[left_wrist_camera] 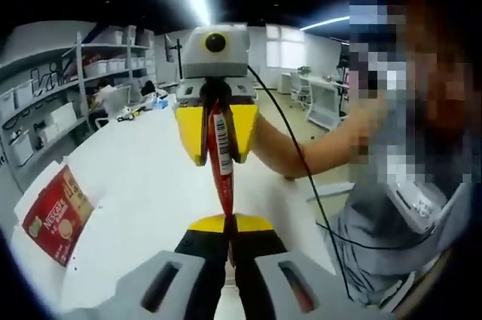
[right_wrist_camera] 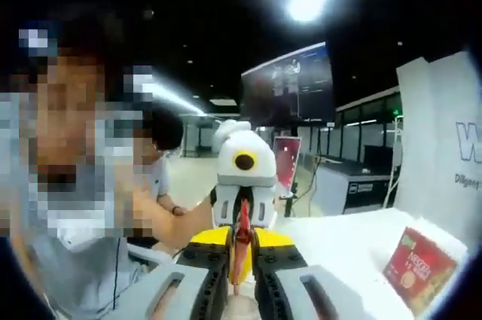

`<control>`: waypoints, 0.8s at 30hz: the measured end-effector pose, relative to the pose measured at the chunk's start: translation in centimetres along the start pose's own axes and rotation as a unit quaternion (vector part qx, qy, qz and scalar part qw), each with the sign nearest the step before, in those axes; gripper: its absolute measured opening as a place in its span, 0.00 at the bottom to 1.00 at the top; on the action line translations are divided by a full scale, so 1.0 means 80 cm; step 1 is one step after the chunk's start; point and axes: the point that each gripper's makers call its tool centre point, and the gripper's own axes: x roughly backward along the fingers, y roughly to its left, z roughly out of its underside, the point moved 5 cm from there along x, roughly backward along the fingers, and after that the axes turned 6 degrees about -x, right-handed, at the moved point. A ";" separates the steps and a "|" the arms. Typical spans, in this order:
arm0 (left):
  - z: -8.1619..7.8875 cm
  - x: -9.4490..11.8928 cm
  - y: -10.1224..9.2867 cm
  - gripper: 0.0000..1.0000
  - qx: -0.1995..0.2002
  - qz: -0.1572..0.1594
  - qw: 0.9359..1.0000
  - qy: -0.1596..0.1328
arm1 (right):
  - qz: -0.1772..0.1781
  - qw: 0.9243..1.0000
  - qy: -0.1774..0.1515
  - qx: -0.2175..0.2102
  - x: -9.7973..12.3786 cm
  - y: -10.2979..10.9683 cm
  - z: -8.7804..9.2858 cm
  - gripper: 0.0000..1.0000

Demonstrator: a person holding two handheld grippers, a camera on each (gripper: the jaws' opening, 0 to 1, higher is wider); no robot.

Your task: Tear open the coffee pouch, take out the coffee, and pour the coffee from the pouch into the cup

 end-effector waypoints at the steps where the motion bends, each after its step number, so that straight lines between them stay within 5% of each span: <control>1: 0.000 0.000 0.000 0.04 -0.001 0.000 1.000 0.001 | 0.000 1.000 0.001 -0.006 0.000 -0.001 0.000 0.10; 7: -0.002 0.000 0.002 0.12 -0.022 -0.002 1.000 -0.010 | 0.009 1.000 -0.001 -0.013 0.002 -0.005 -0.002 0.09; 24: -0.014 0.007 0.005 0.14 -0.022 -0.013 0.999 -0.037 | 0.013 1.000 0.016 0.005 0.000 -0.001 0.000 0.09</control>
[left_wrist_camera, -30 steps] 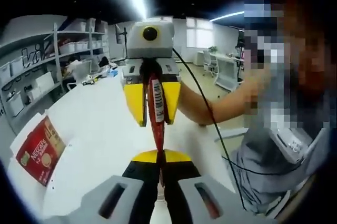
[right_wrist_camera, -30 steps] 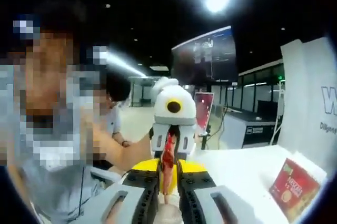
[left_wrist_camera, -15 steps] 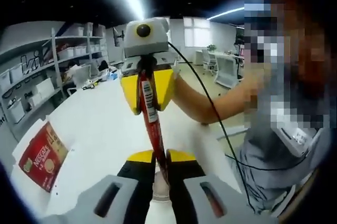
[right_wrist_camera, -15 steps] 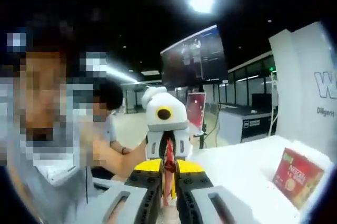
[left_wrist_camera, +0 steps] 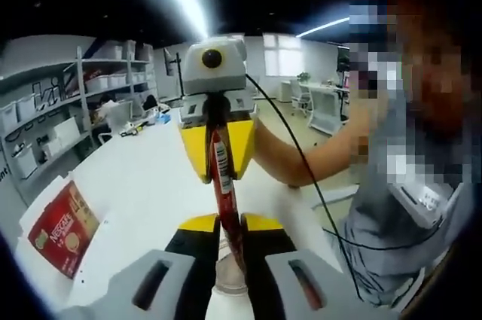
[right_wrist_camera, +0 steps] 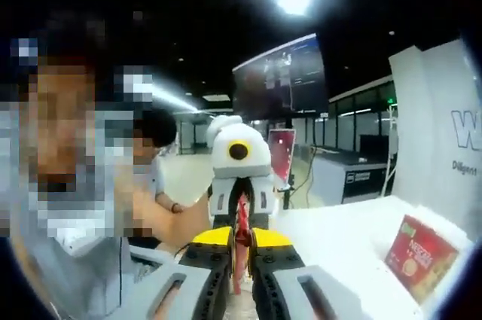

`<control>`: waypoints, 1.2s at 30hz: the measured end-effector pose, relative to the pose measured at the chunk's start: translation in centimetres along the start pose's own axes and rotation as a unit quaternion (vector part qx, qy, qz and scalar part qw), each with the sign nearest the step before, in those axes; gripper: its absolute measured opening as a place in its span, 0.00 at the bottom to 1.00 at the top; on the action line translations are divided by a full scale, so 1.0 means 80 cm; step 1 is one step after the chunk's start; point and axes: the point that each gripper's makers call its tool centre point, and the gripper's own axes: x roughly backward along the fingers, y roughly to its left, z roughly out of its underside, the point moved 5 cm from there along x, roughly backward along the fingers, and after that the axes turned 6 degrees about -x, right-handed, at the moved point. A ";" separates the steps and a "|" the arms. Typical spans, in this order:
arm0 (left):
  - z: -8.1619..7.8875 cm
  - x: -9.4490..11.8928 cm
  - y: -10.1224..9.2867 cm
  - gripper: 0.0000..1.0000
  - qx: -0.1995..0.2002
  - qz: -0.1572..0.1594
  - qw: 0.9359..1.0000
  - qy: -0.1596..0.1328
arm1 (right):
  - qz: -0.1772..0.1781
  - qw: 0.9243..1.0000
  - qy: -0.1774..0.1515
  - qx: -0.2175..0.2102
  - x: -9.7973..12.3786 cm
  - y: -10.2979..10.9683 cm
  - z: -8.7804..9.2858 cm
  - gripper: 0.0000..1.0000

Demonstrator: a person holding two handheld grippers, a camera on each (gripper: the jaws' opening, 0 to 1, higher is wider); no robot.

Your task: Tear open the coffee pouch, take out the coffee, and pour the coffee from the pouch into the cup

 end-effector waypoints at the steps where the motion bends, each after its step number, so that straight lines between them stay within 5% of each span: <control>1: -0.001 0.000 0.000 0.13 0.001 -0.001 1.000 -0.001 | 0.001 1.000 0.001 -0.001 -0.001 0.001 0.000 0.09; 24: 0.001 -0.002 0.002 0.04 0.009 0.000 1.000 0.009 | 0.006 1.000 0.016 0.013 -0.004 0.007 0.004 0.10; 36: 0.003 0.000 0.003 0.04 0.006 -0.004 1.000 0.008 | -0.004 0.998 0.018 0.067 -0.001 0.010 0.006 0.19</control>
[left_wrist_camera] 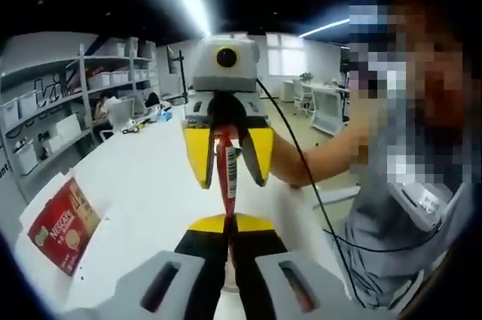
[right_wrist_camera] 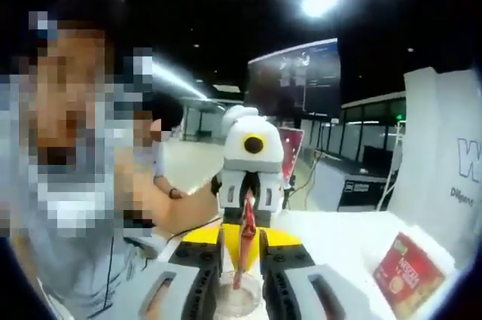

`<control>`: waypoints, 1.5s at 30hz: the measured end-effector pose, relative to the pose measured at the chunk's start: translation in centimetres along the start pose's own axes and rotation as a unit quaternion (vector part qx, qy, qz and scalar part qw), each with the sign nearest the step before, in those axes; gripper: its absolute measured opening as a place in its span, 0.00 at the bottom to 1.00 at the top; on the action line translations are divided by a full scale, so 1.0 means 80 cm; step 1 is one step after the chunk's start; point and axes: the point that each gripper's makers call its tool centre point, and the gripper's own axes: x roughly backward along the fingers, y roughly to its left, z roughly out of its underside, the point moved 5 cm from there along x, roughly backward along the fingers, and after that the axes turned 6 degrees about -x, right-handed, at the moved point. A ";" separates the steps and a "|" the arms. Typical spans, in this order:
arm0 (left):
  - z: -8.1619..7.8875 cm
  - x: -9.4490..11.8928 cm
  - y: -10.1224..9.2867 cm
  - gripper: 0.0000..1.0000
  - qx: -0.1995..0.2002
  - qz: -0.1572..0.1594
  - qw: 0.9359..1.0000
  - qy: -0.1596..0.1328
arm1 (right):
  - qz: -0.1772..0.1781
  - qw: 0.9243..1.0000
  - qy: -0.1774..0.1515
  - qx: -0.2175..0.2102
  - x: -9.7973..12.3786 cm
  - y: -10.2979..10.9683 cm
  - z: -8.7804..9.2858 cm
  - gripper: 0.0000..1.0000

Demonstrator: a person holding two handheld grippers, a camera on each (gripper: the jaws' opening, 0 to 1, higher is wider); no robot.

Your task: Tear open the coffee pouch, take out the coffee, and pour the coffee from the pouch into the cup

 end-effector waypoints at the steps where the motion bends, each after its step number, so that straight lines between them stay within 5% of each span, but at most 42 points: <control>1: 0.001 0.000 0.000 0.04 -0.001 0.000 1.000 0.001 | 0.001 1.000 -0.006 -0.001 0.001 0.000 -0.003 0.19; 6: 0.001 -0.002 -0.002 0.05 -0.002 0.002 1.000 0.001 | 0.005 1.000 -0.020 -0.004 0.005 -0.002 -0.006 0.11; 26: -0.001 -0.004 -0.005 0.14 -0.017 0.009 1.000 -0.007 | 0.008 0.999 -0.017 -0.034 0.005 -0.004 -0.004 0.09; 45: -0.010 0.000 -0.004 0.06 -0.005 0.002 1.000 -0.024 | -0.009 1.000 -0.022 -0.014 0.003 0.000 -0.003 0.11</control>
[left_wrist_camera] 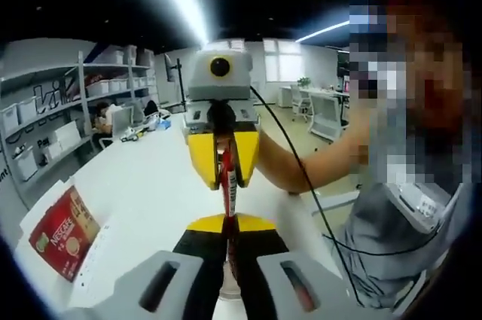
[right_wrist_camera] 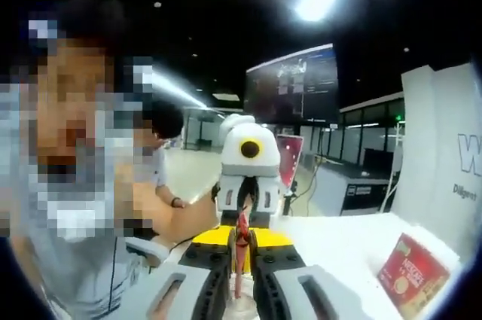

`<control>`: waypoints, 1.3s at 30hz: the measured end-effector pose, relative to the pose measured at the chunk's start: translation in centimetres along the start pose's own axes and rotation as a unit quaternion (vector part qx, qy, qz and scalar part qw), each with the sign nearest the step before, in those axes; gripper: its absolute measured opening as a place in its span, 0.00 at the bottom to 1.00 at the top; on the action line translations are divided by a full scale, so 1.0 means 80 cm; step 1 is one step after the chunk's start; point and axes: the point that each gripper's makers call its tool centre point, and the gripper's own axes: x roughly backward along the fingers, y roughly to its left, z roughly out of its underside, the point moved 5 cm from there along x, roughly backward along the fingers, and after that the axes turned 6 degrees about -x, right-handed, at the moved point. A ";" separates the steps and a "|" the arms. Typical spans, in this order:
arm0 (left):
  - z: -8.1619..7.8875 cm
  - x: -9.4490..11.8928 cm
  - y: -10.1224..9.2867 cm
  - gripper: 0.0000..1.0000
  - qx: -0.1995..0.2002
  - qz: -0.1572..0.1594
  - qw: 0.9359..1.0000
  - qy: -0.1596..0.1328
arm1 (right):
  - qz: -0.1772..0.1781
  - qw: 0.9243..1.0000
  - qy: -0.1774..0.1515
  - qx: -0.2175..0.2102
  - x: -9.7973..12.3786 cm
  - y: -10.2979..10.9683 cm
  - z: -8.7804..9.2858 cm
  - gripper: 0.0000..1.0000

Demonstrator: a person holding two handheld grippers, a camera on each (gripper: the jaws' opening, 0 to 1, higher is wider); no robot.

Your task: Tear open the coffee pouch, take out the coffee, and pour the coffee from the pouch into the cup

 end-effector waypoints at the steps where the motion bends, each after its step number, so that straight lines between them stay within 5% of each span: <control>1: 0.001 -0.001 -0.001 0.06 0.000 0.000 1.000 0.000 | 0.000 1.000 -0.003 0.002 0.001 -0.001 -0.001 0.12; 24: 0.002 0.001 -0.001 0.10 -0.010 -0.001 1.000 0.002 | 0.003 1.000 -0.017 -0.019 0.002 -0.004 -0.005 0.04; 39: -0.013 0.006 0.000 0.16 -0.008 -0.012 1.000 -0.027 | 0.009 0.999 -0.028 -0.038 0.003 -0.003 -0.010 0.03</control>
